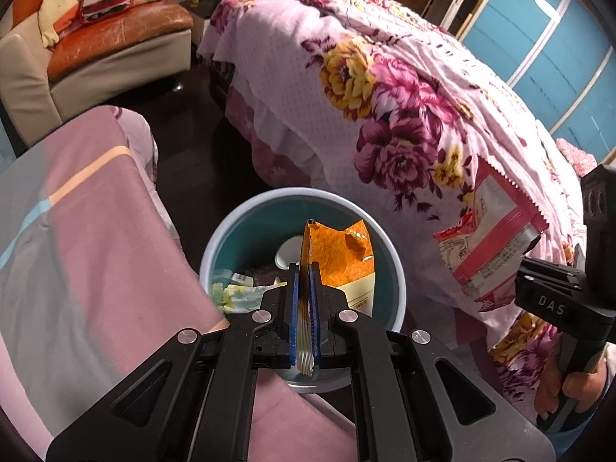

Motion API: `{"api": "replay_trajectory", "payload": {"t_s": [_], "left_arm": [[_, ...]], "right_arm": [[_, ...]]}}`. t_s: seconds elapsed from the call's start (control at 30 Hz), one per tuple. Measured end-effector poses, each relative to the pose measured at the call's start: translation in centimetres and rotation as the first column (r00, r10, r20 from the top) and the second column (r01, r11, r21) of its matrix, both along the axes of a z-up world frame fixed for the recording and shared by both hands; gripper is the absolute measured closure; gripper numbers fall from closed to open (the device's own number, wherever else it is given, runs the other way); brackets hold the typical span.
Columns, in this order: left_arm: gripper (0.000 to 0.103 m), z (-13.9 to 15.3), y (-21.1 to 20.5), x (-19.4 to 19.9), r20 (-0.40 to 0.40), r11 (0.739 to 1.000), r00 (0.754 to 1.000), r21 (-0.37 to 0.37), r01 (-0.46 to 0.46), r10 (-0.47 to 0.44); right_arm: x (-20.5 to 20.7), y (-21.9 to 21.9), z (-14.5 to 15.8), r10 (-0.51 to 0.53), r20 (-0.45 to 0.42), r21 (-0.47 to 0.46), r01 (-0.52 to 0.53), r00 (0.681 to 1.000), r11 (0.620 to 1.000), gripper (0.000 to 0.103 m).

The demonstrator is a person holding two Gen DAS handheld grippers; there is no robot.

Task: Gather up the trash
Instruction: 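Open left tool to drop the orange snack bag into the bin, then open right tool to drop the pink wafer bag into the bin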

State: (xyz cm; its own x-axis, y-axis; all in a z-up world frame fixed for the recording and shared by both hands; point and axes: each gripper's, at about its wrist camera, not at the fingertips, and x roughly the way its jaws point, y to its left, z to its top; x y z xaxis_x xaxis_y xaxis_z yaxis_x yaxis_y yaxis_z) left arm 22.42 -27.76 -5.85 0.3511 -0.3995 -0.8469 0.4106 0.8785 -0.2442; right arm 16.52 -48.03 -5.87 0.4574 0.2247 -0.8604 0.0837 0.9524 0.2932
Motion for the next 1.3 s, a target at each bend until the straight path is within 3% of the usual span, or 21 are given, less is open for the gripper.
{"api": "replay_trajectory", "payload": {"t_s": [0.07, 0.13, 0.17, 0.2, 0.27, 0.3, 0.57, 1.3], "left_arm": [[0.095, -0.5, -0.2, 0.3, -0.013, 1.000, 1.000, 0.007, 0.001, 0.000], [0.088, -0.9, -0.1, 0.5, -0.029, 1.000, 1.000, 0.010, -0.005, 0.005], [0.069, -1.2, 0.0, 0.6, -0.040, 1.000, 0.999, 0.014, -0.010, 0.010], [0.041, -1.3, 0.2, 0.5, -0.038, 1.000, 0.999, 0.018, -0.019, 0.020], [0.017, -1.0, 0.6, 0.2, 0.002, 0.999, 0.999, 0.032, -0.044, 0.044], [0.015, -0.8, 0.9, 0.0, 0.019, 0.998, 0.999, 0.041, -0.052, 0.051], [0.008, 0.0, 3.0, -0.8, 0.016, 0.996, 0.997, 0.052, -0.077, 0.076], [0.007, -0.3, 8.6, -0.9, 0.010, 0.987, 0.989, 0.063, -0.148, 0.148]], "right_arm": [[0.3, -0.1, -0.1, -0.003, -0.002, -0.001, 0.003, 1.000, 1.000, 0.095], [0.6, -0.1, -0.2, -0.004, -0.005, -0.001, 0.004, 1.000, 1.000, 0.095], [0.7, -0.1, -0.3, -0.004, -0.007, -0.002, 0.004, 1.000, 1.000, 0.095], [0.8, -0.1, -0.3, -0.003, -0.009, -0.003, 0.003, 1.000, 1.000, 0.095], [0.8, 0.2, -0.3, 0.000, -0.011, -0.006, 0.000, 1.000, 1.000, 0.095], [0.8, 0.3, -0.4, 0.002, -0.013, -0.008, -0.002, 1.000, 1.000, 0.095], [1.3, 1.8, -0.4, 0.027, -0.028, -0.026, -0.027, 0.999, 0.999, 0.095], [3.8, 6.8, -1.1, 0.097, -0.098, -0.097, -0.106, 0.990, 0.990, 0.092]]}}
